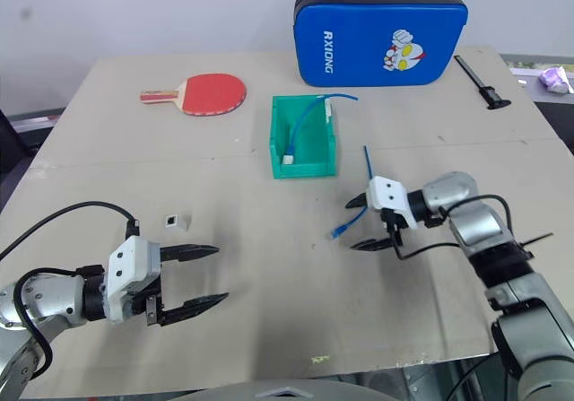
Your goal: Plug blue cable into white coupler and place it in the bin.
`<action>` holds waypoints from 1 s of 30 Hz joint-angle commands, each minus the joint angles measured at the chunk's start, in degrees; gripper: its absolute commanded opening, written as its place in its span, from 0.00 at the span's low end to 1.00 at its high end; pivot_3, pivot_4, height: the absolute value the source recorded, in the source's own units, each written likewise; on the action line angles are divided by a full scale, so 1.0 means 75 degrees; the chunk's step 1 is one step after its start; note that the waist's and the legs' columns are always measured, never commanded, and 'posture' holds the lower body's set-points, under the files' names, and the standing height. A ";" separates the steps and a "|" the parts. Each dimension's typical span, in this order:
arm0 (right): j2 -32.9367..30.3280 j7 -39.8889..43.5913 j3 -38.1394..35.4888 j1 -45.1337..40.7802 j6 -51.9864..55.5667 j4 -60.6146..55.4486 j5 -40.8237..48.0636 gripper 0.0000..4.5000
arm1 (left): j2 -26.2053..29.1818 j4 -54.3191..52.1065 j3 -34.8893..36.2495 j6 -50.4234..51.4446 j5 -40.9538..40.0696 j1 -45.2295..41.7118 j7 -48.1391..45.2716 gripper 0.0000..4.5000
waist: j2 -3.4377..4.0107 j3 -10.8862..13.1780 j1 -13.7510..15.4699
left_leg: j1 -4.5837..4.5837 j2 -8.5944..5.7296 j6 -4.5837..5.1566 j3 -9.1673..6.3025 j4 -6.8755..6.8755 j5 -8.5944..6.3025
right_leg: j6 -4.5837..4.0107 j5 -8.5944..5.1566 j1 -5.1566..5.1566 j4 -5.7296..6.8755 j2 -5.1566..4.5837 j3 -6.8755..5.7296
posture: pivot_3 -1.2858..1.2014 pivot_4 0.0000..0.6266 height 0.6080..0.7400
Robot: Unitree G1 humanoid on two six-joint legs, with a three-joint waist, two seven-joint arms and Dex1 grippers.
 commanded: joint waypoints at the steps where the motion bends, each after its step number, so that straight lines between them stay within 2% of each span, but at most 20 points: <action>1: 0.0063 0.0278 0.0273 -0.0339 -0.0221 0.0306 -0.0393 0.56 | 0.0026 -0.0154 0.0207 -0.0013 -0.0014 0.0042 -0.0171 0.90 | -0.0001 0.0000 -0.0004 | 0.0005 0.0001 0.0003 -0.0002 0.0000 -0.0002 | -0.0001 -0.0001 0.0002 0.0006 0.0001 -0.0001 | 0.52 0.24 0.91; 2: 0.0093 0.0310 0.0315 -0.0391 -0.0192 0.0356 -0.0431 0.52 | 0.0010 -0.0162 0.0224 -0.0033 0.0023 0.0089 -0.0202 0.90 | -0.0001 0.0000 0.0006 | 0.0005 0.0001 0.0004 -0.0003 0.0000 -0.0002 | -0.0001 -0.0001 0.0001 0.0008 0.0002 -0.0002 | 0.52 0.24 0.91; 6: 0.0268 0.0376 0.0299 -0.0470 -0.0006 0.0316 -0.0348 0.05 | -0.0103 -0.0184 0.0299 -0.0109 0.0105 0.0249 -0.0232 0.90 | 0.0000 0.0000 0.0000 | 0.0006 0.0002 0.0003 -0.0010 0.0001 -0.0001 | -0.0001 0.0000 0.0002 0.0014 0.0002 -0.0007 | 0.52 0.24 0.91; 7: 0.0300 0.0376 0.0301 -0.0466 0.0046 0.0266 -0.0341 0.01 | -0.0138 -0.0178 0.0321 -0.0142 0.0128 0.0297 -0.0233 0.90 | 0.0000 0.0000 -0.0001 | 0.0007 0.0002 0.0002 -0.0011 0.0002 -0.0001 | -0.0001 0.0000 0.0002 0.0014 0.0002 -0.0007 | 0.52 0.24 0.91; 10: 0.0391 0.0397 0.0301 -0.0434 0.0132 0.0123 -0.0308 0.01 | -0.0250 -0.0171 0.0369 -0.0195 0.0151 0.0382 -0.0201 0.90 | 0.0000 0.0001 -0.0002 | 0.0007 0.0002 0.0001 -0.0011 0.0003 -0.0001 | -0.0001 0.0001 0.0002 0.0017 0.0002 -0.0007 | 0.52 0.24 0.91; 13: 0.0826 0.0054 0.0335 -0.0451 0.0392 -0.0171 -0.0266 0.01 | -0.0469 -0.0101 0.0425 -0.0252 0.0109 0.0499 -0.0153 0.90 | -0.0001 0.0000 -0.0036 | 0.0007 0.0003 0.0001 -0.0011 0.0004 0.0000 | -0.0001 0.0001 0.0002 0.0017 0.0001 -0.0007 | 0.52 0.24 0.91; 17: 0.1482 -0.0714 0.0597 -0.0663 0.1564 -0.0414 -0.0670 0.01 | -0.0711 0.0244 0.0409 -0.0396 0.0209 0.0462 -0.0135 0.90 | 0.0000 0.0000 -0.0036 | 0.0012 0.0005 -0.0003 -0.0016 0.0004 0.0002 | 0.0012 0.0009 0.0002 0.0028 0.0004 -0.0008 | 0.52 0.24 0.91; 23: 0.2196 -0.1465 0.0809 -0.1056 0.2577 -0.0064 -0.1077 0.01 | -0.0847 0.0518 0.0189 -0.0392 0.0296 0.0040 -0.0063 0.90 | -0.0006 -0.0004 0.0007 | 0.0006 0.0000 -0.0028 -0.0030 0.0011 0.0016 | -0.0004 0.0002 0.0003 0.0039 -0.0001 -0.0024 | 0.52 0.24 0.91; 24: 0.2232 -0.1540 0.0816 -0.1109 0.2639 0.0011 -0.1139 0.15 | -0.0844 0.0537 0.0126 -0.0357 0.0325 -0.0066 -0.0044 0.90 | -0.0006 -0.0004 0.0007 | 0.0006 -0.0001 -0.0035 -0.0032 0.0012 0.0020 | -0.0004 0.0003 0.0004 0.0039 -0.0002 -0.0024 | 0.52 0.24 0.91; 25: 0.2253 -0.1600 0.0820 -0.1156 0.2689 0.0070 -0.1187 0.18 | -0.0843 0.0556 0.0059 -0.0321 0.0351 -0.0177 -0.0024 0.90 | -0.0006 -0.0004 0.0008 | 0.0009 -0.0003 -0.0035 -0.0032 0.0012 0.0021 | -0.0004 0.0003 0.0009 0.0039 -0.0004 -0.0025 | 0.52 0.24 0.91; 27: 0.2354 -0.1805 0.0595 -0.1208 0.3013 0.0022 -0.1061 0.40 | -0.0852 0.0625 -0.0136 -0.0216 0.0421 -0.0484 0.0075 0.90 | -0.0011 -0.0007 -0.0001 | 0.0008 -0.0006 -0.0035 -0.0037 0.0013 0.0021 | -0.0004 0.0003 0.0010 0.0038 -0.0005 -0.0029 | 0.52 0.24 0.91; 28: 0.2389 -0.1880 0.0425 -0.1219 0.3226 -0.0071 -0.0923 0.48 | -0.0875 0.0681 -0.0252 -0.0171 0.0491 -0.0658 0.0167 0.90 | -0.0011 -0.0007 -0.0008 | 0.0009 -0.0006 -0.0036 -0.0039 0.0012 0.0021 | -0.0001 0.0005 0.0011 0.0038 -0.0005 -0.0031 | 0.52 0.24 0.91; 29: 0.2270 -0.1773 0.0295 -0.1188 0.3355 -0.0281 -0.0777 0.63 | -0.0908 0.0730 -0.0391 -0.0097 0.0550 -0.0863 0.0281 0.90 | -0.0008 -0.0005 -0.0011 | 0.0007 -0.0006 -0.0036 -0.0039 0.0012 0.0021 | 0.0013 0.0012 0.0010 0.0039 -0.0004 -0.0032 | 0.52 0.24 0.91; 30: 0.2148 -0.1686 0.0195 -0.1149 0.3420 -0.0460 -0.0672 0.73 | -0.0940 0.0769 -0.0506 -0.0010 0.0605 -0.1034 0.0412 0.90 | -0.0007 -0.0005 -0.0004 | 0.0007 -0.0005 -0.0037 -0.0044 0.0011 0.0022 | 0.0024 0.0019 0.0010 0.0039 -0.0002 -0.0036 | 0.52 0.24 0.91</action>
